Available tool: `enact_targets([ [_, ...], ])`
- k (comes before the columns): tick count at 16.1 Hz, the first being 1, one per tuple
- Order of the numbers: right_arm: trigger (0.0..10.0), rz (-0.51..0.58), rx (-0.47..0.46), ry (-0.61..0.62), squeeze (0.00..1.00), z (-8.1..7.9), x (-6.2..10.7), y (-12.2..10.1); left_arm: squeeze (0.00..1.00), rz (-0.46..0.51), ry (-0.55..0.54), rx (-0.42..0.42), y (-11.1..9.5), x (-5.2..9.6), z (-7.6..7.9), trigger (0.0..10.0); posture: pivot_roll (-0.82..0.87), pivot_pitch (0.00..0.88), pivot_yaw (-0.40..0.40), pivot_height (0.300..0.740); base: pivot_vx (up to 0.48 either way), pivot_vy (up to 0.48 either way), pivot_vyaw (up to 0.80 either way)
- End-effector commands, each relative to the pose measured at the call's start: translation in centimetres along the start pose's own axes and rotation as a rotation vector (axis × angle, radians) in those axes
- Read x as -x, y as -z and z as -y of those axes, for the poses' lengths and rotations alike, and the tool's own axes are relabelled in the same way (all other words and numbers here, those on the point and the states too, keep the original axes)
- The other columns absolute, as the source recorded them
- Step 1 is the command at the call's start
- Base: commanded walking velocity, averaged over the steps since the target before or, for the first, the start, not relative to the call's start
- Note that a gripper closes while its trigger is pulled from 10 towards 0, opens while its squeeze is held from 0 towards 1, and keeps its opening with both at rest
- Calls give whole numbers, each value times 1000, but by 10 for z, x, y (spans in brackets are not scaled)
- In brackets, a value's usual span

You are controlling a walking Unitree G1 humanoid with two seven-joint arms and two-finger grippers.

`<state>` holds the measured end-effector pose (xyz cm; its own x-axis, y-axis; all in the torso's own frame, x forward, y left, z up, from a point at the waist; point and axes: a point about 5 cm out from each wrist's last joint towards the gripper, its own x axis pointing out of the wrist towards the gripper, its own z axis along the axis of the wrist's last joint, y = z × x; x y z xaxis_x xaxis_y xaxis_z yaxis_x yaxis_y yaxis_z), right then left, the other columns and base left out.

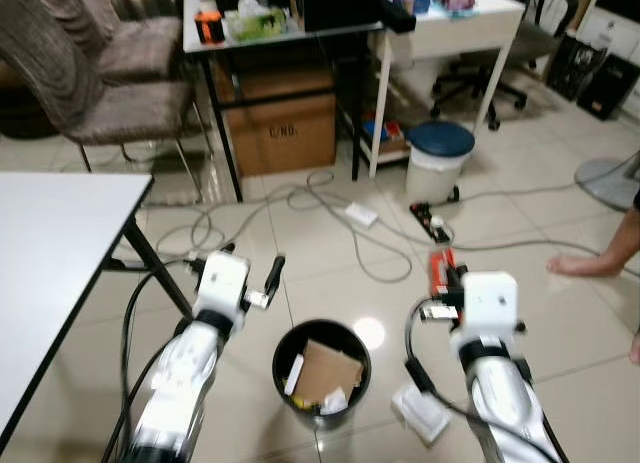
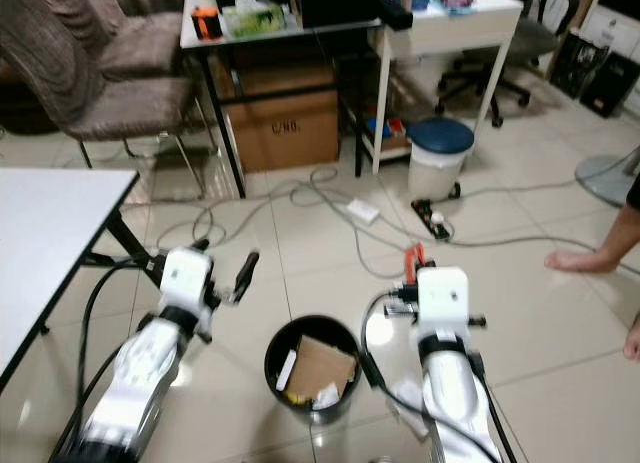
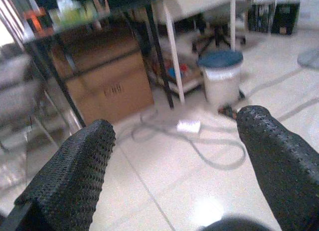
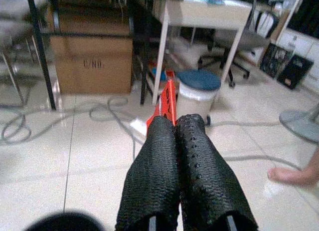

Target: Picking trash to rubbish bin

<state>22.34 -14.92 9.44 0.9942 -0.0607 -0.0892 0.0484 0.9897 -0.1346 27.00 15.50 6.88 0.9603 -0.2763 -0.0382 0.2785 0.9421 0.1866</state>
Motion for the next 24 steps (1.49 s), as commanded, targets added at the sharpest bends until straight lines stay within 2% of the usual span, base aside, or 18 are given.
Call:
enact_targets([
  [1,10000,-2,-6,-1,0,-4,6,-3,0,0,23,-18,-3,4,0,10000,-103,176,70,740,0,0,0],
  [4,10000,-24,-9,5,0,-5,14,0,0,-24,40,-29,1,12,-1,10000,-109,213,77,740,0,0,0],
  [13,10000,-49,-20,4,0,-7,20,0,0,-48,39,-40,-6,24,-3,10000,-103,249,81,740,0,0,0],
  [19,10000,-58,-53,-51,0,-18,22,0,0,-60,10,-63,-4,21,-6,10000,-100,251,85,740,0,0,0],
  [24,10000,-69,-56,-74,0,-21,23,1,0,-66,26,-64,-2,21,-4,10000,-101,252,87,740,0,0,0],
])
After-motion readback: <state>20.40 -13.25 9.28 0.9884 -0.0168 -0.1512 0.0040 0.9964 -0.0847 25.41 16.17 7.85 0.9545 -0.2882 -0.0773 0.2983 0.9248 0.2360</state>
